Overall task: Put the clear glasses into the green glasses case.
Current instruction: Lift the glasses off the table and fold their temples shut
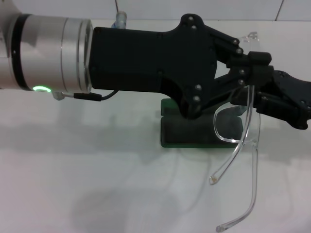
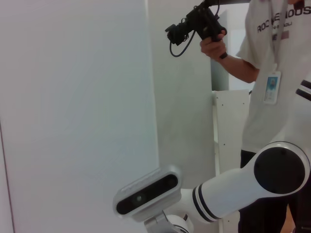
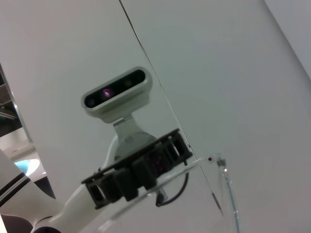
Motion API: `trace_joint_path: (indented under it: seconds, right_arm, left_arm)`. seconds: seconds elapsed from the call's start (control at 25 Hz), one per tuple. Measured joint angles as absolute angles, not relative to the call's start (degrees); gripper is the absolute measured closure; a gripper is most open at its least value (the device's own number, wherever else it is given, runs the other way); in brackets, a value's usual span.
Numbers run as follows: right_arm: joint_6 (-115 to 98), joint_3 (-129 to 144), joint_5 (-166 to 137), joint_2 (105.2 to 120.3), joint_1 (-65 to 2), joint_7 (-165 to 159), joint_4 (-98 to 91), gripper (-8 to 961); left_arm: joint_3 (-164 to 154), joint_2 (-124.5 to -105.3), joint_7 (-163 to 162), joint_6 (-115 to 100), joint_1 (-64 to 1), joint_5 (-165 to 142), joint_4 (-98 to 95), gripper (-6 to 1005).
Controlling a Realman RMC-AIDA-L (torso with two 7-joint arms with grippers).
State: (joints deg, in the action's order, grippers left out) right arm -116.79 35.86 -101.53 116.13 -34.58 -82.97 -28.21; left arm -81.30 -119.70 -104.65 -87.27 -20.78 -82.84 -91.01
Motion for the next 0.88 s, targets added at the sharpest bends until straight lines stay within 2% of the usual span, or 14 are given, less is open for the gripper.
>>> trace_joint_path:
  seconds: [0.88]
  right_arm:
    - [-115.3, 39.5, -97.2, 115.91, -34.6, -82.6, -28.2, 838]
  left_arm:
    - [-81.0, -119.70, -101.6, -87.3, -22.3, -81.8, -86.7, 923]
